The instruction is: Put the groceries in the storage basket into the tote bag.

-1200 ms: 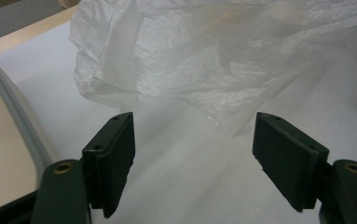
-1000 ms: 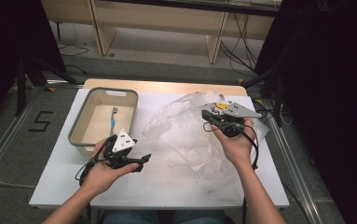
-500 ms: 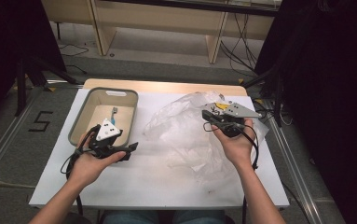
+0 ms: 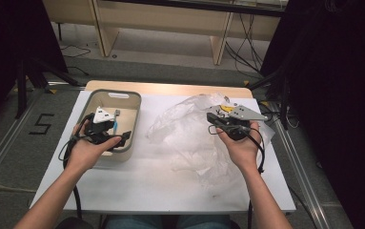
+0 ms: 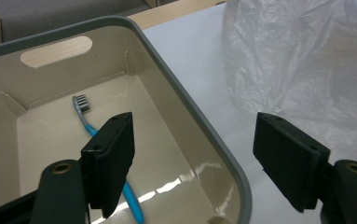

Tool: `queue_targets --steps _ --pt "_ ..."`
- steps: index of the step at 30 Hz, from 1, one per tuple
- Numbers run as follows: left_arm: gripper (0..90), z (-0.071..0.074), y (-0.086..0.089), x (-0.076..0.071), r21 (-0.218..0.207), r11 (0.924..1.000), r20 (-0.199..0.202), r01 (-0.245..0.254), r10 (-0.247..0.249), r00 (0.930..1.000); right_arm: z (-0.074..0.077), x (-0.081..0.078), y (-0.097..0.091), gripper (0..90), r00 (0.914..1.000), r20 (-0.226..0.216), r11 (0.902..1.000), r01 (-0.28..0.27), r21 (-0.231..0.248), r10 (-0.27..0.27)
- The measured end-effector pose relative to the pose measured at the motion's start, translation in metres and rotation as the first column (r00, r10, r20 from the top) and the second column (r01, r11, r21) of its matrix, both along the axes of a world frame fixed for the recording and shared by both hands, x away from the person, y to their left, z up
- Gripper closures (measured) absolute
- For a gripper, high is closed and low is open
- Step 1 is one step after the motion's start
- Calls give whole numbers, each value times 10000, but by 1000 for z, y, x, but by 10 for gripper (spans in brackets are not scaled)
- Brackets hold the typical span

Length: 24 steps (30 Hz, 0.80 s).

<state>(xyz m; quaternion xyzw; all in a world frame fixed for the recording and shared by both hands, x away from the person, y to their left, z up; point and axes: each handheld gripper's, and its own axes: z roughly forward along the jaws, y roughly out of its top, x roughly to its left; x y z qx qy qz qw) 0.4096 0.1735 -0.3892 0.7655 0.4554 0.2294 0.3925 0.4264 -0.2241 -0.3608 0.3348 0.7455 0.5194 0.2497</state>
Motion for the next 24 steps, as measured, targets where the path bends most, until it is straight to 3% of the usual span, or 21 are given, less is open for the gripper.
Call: queue_targets --steps 6,11,18,24 --pt "296 -1 3 18 84 9986 -444 -518 521 9977 0 0 0 900 10000 -3 10000 -13 4 13" --pt "300 -3 5 38 278 9955 -1029 -908 932 9903 0 0 1 900 10000 4 10000 -32 -3 32" --pt "306 -12 8 67 794 9873 -1799 -1375 1498 9722 0 0 0 900 10000 -21 10000 -11 -3 11" --pt "320 -27 10 88 1068 9782 -2434 -1779 1992 9492 -1 0 0 900 10000 -28 10000 -28 -22 28"
